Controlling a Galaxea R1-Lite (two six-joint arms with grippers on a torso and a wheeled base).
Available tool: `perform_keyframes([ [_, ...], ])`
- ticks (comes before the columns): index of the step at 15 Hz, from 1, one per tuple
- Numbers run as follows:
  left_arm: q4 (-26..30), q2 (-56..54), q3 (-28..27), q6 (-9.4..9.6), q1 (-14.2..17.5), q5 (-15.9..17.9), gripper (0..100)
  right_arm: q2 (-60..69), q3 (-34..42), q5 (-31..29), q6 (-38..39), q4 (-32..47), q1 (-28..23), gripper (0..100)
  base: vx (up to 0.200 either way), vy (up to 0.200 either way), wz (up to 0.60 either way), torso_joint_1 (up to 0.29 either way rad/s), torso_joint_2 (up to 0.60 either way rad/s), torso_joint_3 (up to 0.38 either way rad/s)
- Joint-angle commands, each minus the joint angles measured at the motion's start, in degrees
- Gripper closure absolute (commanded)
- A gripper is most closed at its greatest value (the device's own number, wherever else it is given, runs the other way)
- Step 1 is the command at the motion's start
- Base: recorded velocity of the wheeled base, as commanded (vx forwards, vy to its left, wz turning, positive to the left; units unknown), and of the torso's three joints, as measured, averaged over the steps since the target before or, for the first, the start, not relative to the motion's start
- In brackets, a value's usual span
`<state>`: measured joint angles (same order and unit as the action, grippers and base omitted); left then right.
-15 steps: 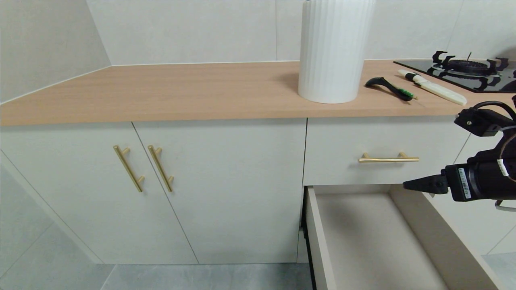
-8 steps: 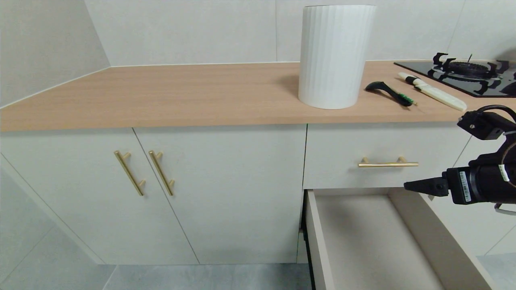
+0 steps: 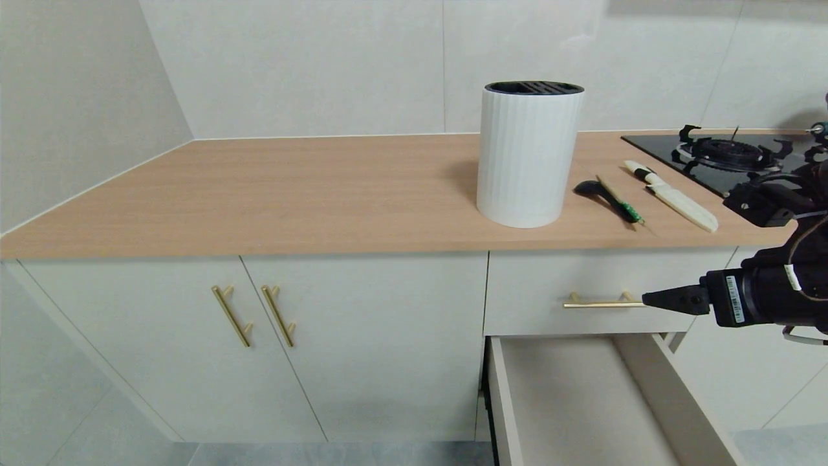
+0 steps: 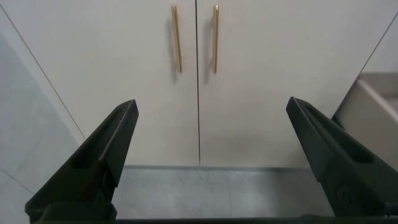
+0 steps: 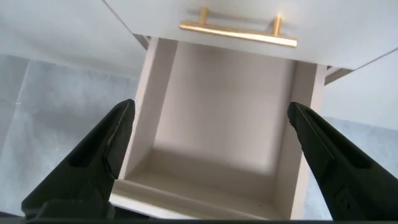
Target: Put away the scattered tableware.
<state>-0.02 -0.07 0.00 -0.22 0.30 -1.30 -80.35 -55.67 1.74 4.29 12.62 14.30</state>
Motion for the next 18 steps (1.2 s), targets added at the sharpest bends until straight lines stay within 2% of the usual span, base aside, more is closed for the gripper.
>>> perform_keyframes([
  [1, 0.02, 0.07, 0.00, -0.04, 0.05, -0.01, 0, -0.42, 0.04, 0.01, 0.02, -0.05, 0.03, 0, 0.000, 0.000, 0.00, 0.129, -0.37, -0.237],
  [6, 0.02, 0.07, 0.00, -0.04, 0.05, -0.01, 0, 0.37, 0.39, -0.69, -0.25, -0.14, 0.03, 0, 0.000, 0.000, 0.00, 0.031, -0.08, -0.050],
  [8, 0.02, 0.07, 0.00, -0.04, 0.05, -0.01, 0, 1.60, -0.75, -3.15, -0.78, -4.88, 0.03, 0, 0.000, 0.000, 0.00, 0.000, 0.00, 0.000],
  [10, 0.02, 0.07, 0.00, -0.04, 0.05, -0.01, 0, -1.30, -6.20, -3.50, -0.86, -6.46, -0.85, 0, 0.000, 0.000, 0.00, 0.000, 0.00, 0.000],
  [11, 0.02, 0.07, 0.00, -0.04, 0.05, -0.01, 0, -5.17, -13.50, -5.43, -0.86, -3.56, -2.26, 0, 0.000, 0.000, 0.00, 0.000, 0.00, 0.000],
  [13, 0.02, 0.07, 0.00, -0.04, 0.05, -0.01, 0, -9.65, -20.53, -6.23, -0.51, 1.01, -2.43, 0, 0.000, 0.000, 0.00, 0.000, 0.00, 0.000],
  [16, 0.02, 0.07, 0.00, -0.13, 0.05, -0.01, 0, -15.54, -20.53, -7.63, 1.95, 0.39, -2.61, 0, 0.000, 0.000, 0.00, 0.000, 0.00, 0.000],
  [18, 0.02, 0.07, 0.00, -0.13, 0.05, -0.01, 0, -18.35, -20.44, -13.70, 1.95, -2.16, -2.61, 0, 0.000, 0.000, 0.00, 0.000, 0.00, 0.000],
])
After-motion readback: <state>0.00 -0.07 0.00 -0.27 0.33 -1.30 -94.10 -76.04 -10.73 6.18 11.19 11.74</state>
